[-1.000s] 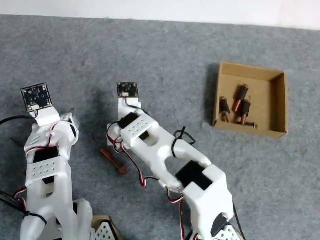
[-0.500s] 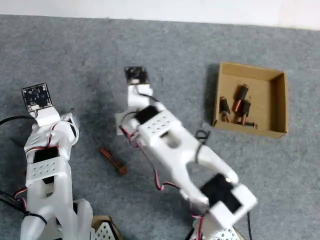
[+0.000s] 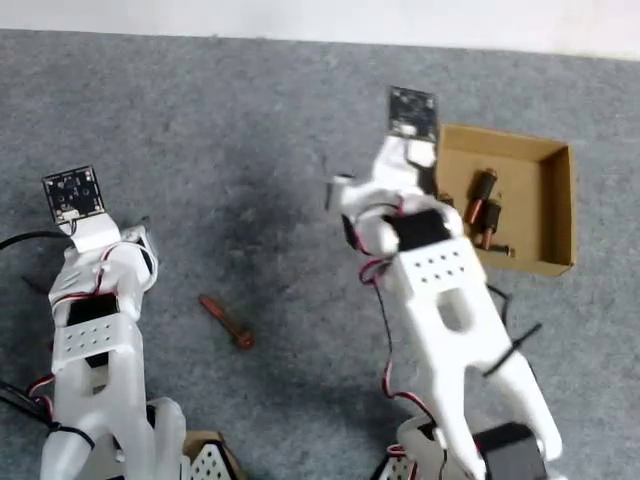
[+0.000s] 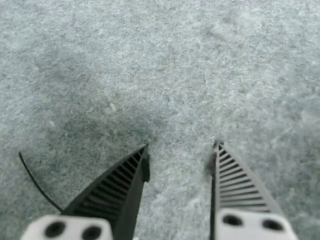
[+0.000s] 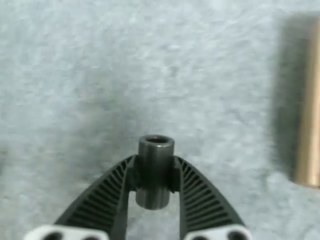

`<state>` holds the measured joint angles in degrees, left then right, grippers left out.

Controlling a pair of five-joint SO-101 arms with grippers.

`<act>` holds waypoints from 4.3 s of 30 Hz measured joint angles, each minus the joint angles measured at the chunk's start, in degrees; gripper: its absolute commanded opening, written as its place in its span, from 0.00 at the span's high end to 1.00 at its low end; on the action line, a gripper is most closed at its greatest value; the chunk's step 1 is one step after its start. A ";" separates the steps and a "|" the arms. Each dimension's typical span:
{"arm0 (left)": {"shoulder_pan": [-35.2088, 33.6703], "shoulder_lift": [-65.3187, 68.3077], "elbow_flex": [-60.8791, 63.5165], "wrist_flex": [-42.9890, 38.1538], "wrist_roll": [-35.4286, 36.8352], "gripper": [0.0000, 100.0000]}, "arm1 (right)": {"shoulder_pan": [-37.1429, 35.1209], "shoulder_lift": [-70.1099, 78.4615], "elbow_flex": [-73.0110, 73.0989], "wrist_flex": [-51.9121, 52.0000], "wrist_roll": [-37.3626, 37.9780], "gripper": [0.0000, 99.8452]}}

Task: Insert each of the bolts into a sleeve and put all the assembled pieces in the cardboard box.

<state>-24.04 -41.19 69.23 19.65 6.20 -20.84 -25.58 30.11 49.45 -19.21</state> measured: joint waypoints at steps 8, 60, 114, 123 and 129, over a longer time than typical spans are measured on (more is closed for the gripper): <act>5.45 0.00 0.00 0.00 -6.42 0.81 | 7.65 -10.90 19.78 -14.95 0.44 1.00; 35.78 0.70 -17.67 58.20 -84.40 0.81 | 13.98 -19.78 37.98 -35.08 6.24 1.00; 32.00 46.07 -37.27 53.19 -84.22 0.99 | 13.98 -19.78 37.98 -35.08 6.24 0.99; 32.00 46.07 -37.27 53.19 -84.22 0.99 | 13.98 -19.78 37.98 -35.08 6.24 0.99; 32.00 46.07 -42.02 53.19 -83.78 0.99 | 13.98 -19.78 37.98 -35.08 6.24 0.99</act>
<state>7.96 4.88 27.21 72.84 -77.58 -6.86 -45.36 68.09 14.37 -12.97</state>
